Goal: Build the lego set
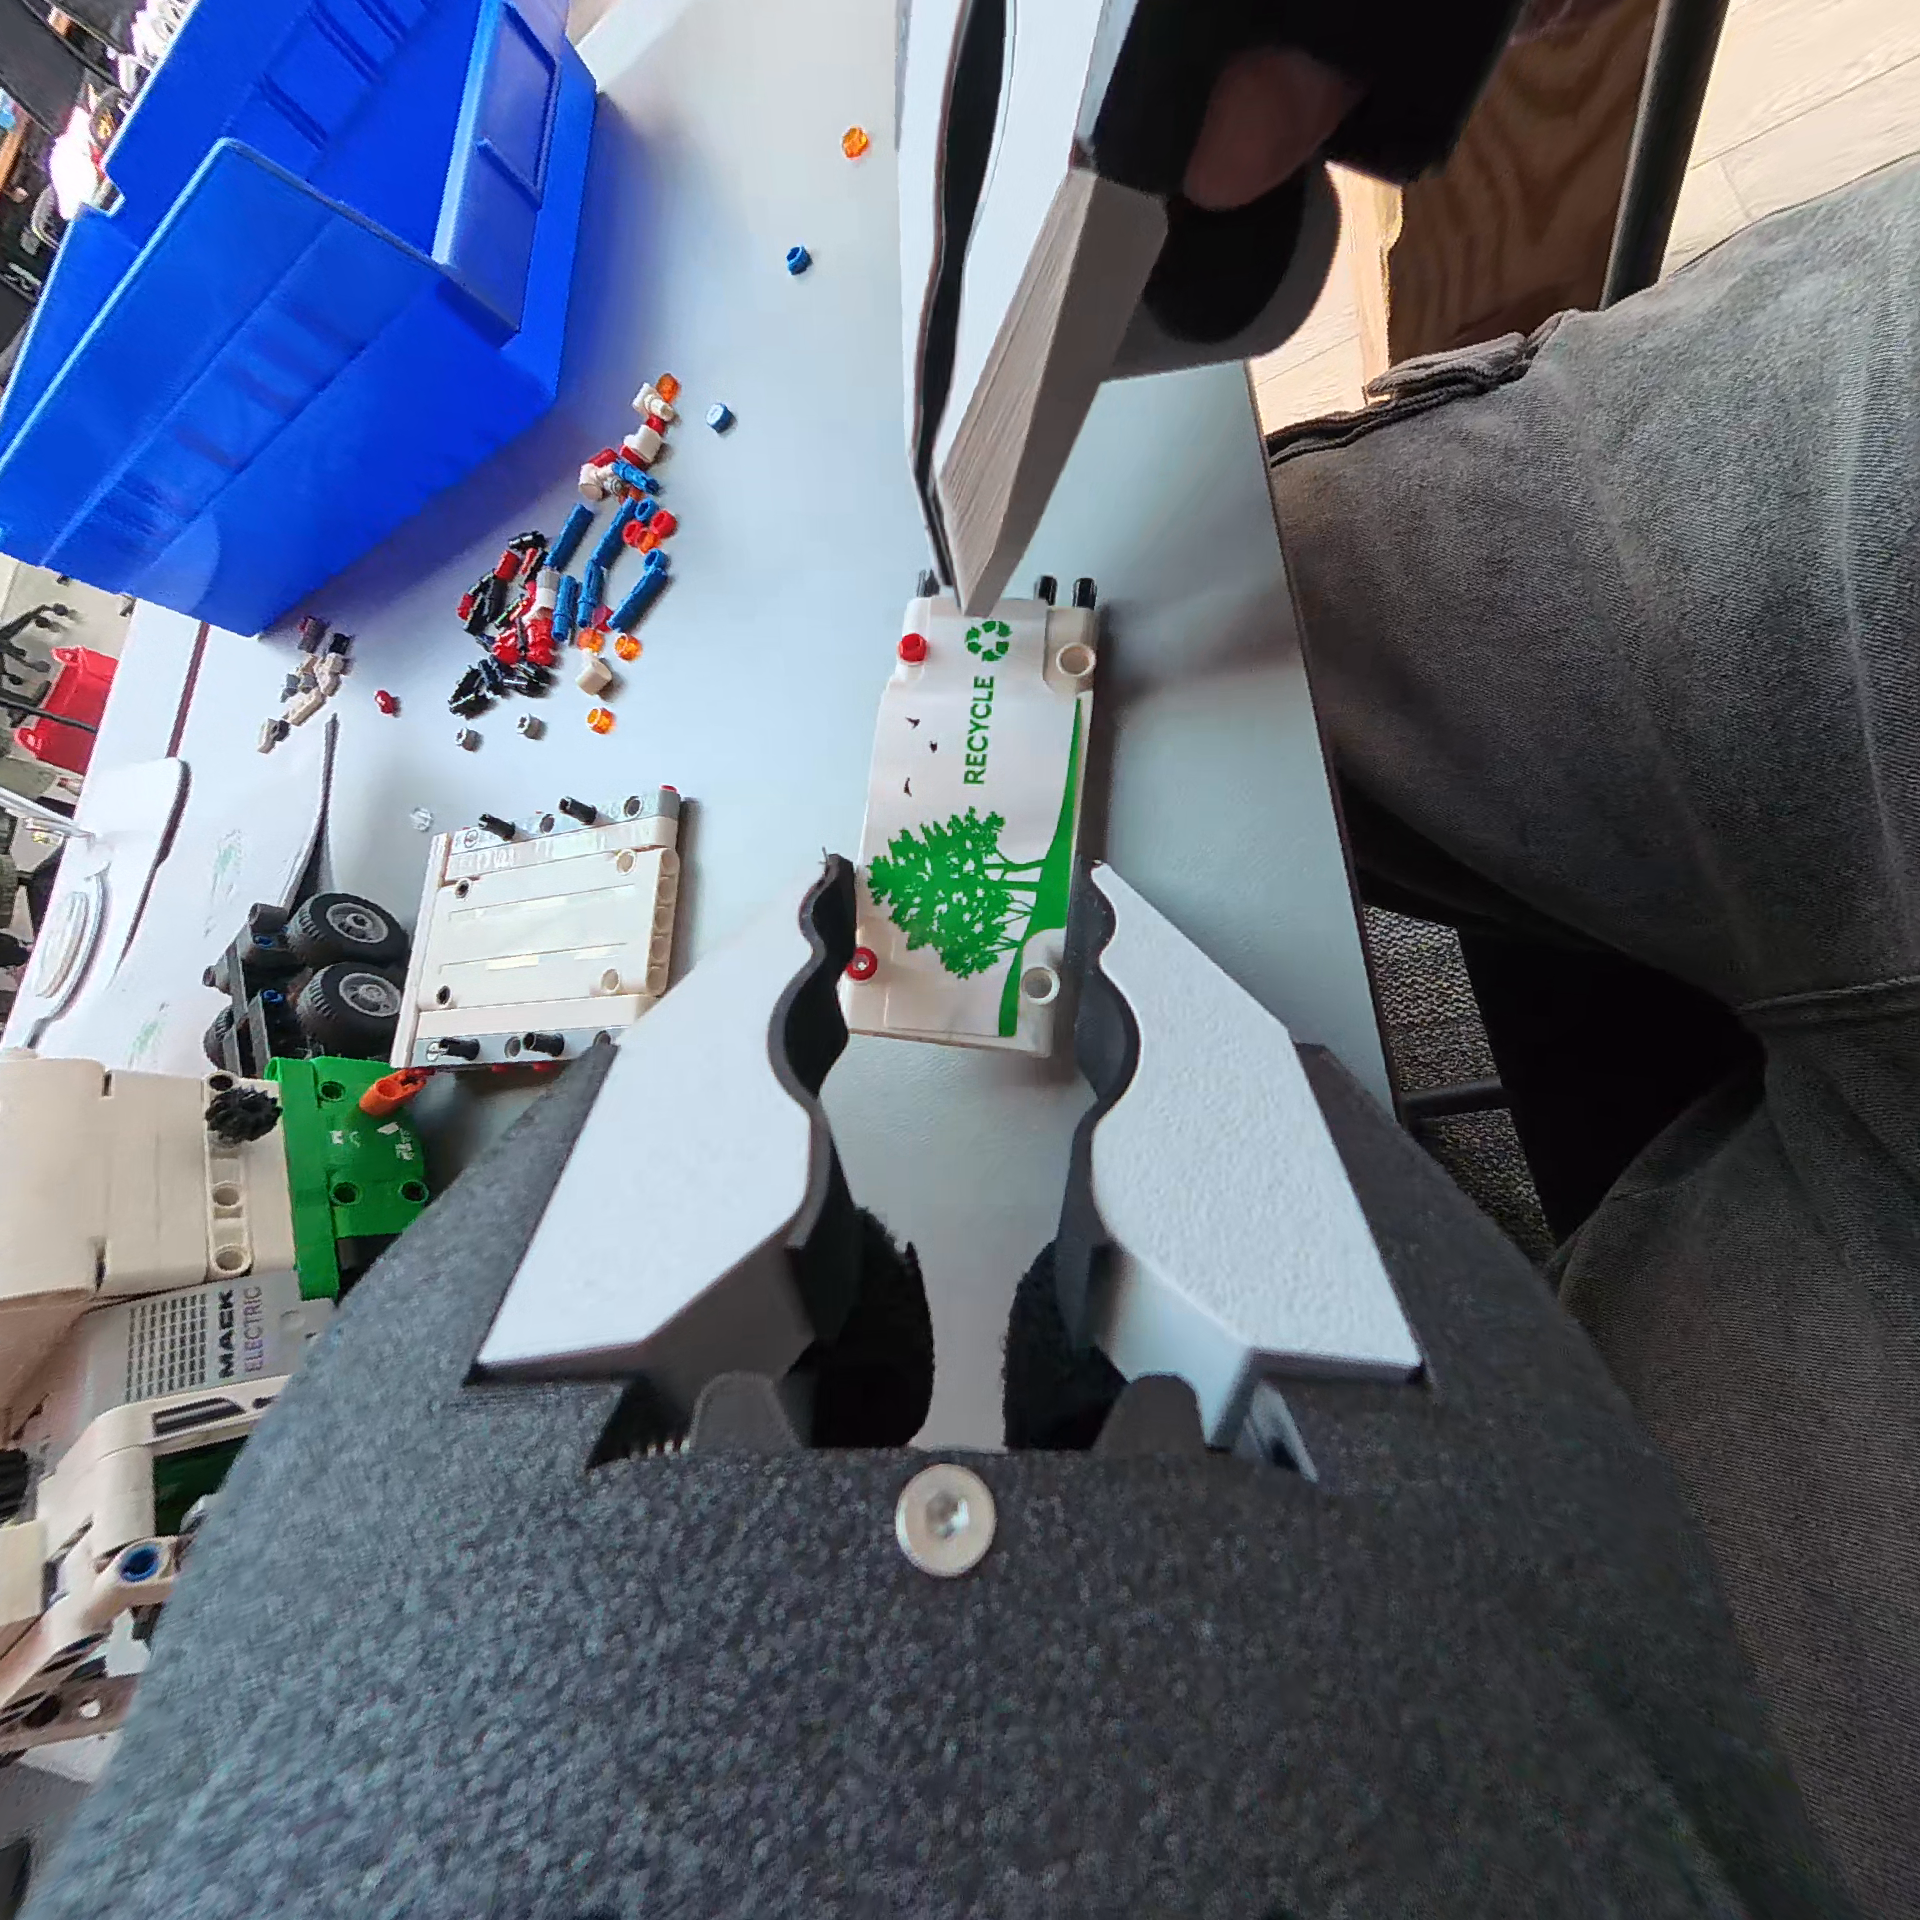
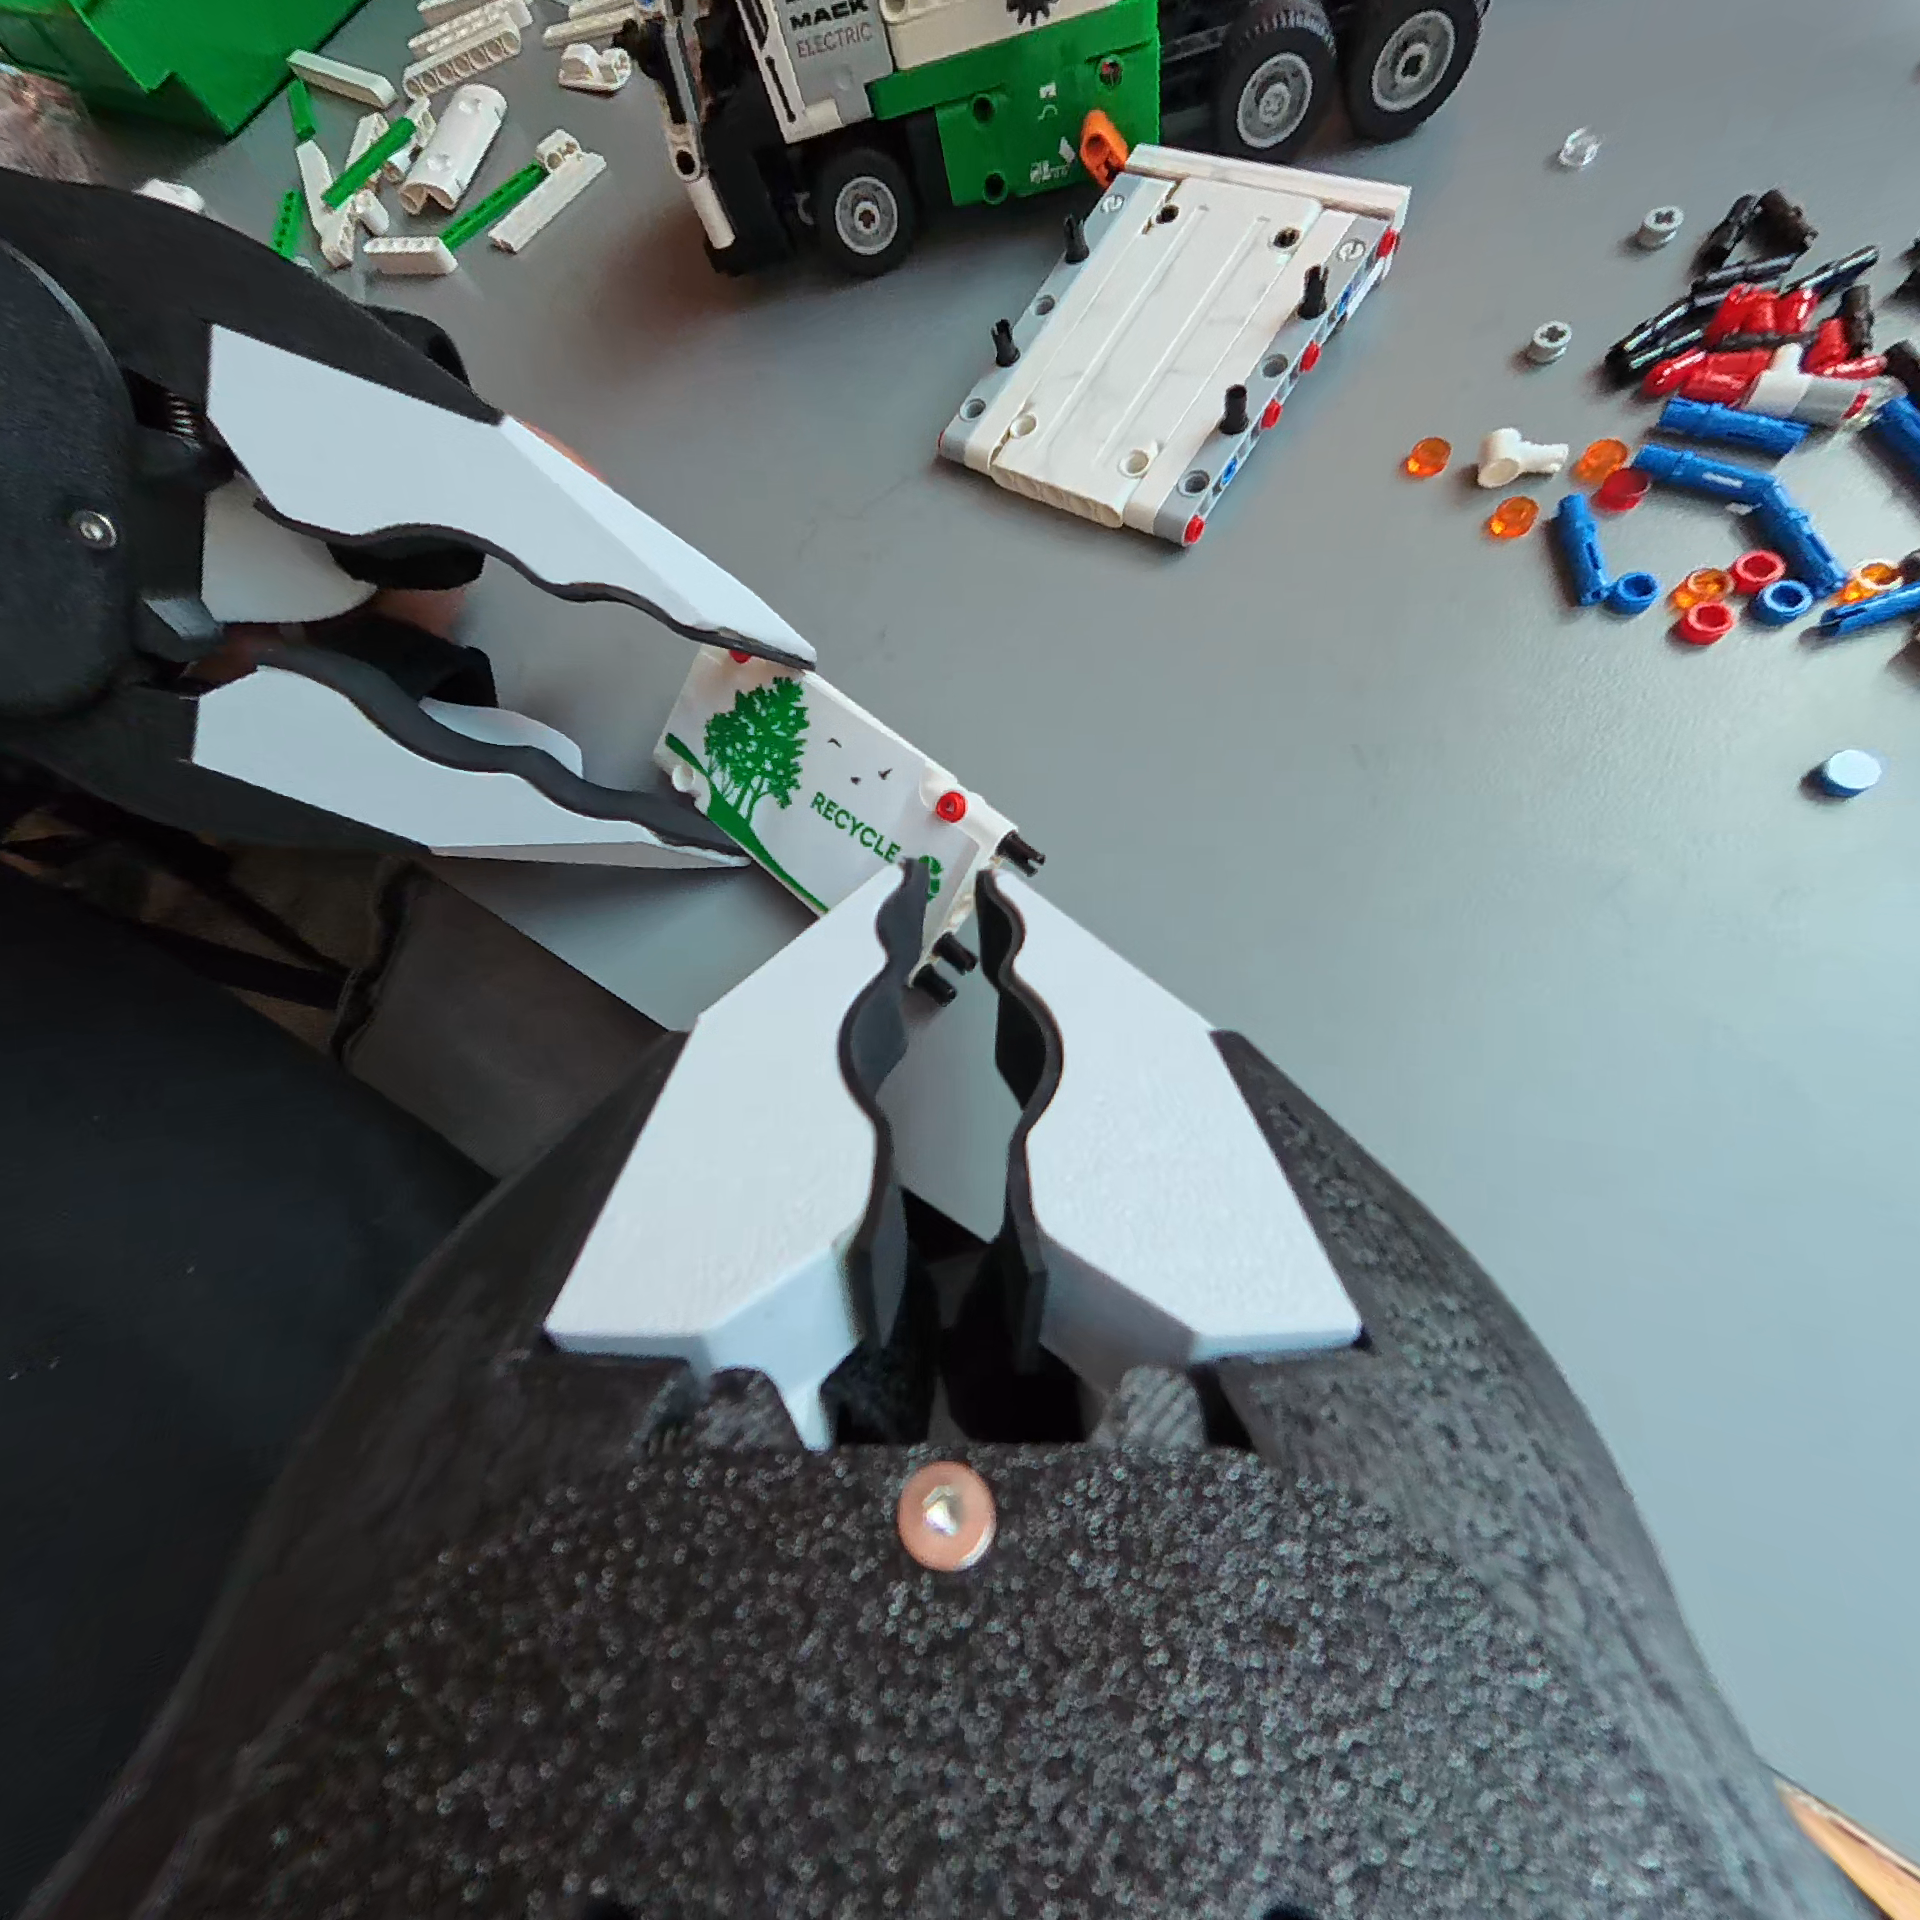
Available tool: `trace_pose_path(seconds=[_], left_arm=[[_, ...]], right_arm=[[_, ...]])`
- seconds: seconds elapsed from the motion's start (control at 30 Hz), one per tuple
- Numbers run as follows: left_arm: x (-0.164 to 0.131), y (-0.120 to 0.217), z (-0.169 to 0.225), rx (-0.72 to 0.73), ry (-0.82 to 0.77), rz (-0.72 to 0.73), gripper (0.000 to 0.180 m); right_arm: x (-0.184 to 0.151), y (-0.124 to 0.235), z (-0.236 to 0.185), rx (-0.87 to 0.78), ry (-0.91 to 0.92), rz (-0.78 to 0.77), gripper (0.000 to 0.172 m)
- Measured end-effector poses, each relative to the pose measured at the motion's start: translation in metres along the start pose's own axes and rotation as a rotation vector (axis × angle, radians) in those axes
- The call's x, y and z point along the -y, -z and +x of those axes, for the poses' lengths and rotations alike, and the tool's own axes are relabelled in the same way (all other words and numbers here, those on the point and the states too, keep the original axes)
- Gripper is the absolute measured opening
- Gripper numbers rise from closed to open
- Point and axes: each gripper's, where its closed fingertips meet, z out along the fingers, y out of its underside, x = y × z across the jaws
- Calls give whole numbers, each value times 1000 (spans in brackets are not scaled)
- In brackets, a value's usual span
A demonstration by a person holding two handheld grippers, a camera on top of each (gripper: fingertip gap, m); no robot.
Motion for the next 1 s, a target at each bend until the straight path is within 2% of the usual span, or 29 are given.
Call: trace_pose_path(seconds=[0.03,0.4,1.0], left_arm=[[0,0,0,-2,2,0,40],[0,0,1,-12,18,-3,40],[0,0,2,-15,22,-3,40]], right_arm=[[1,0,0,-14,16,3,8],[6,-4,5,-191,215,-20,9],[3,-5,0,-201,186,-28,7]])
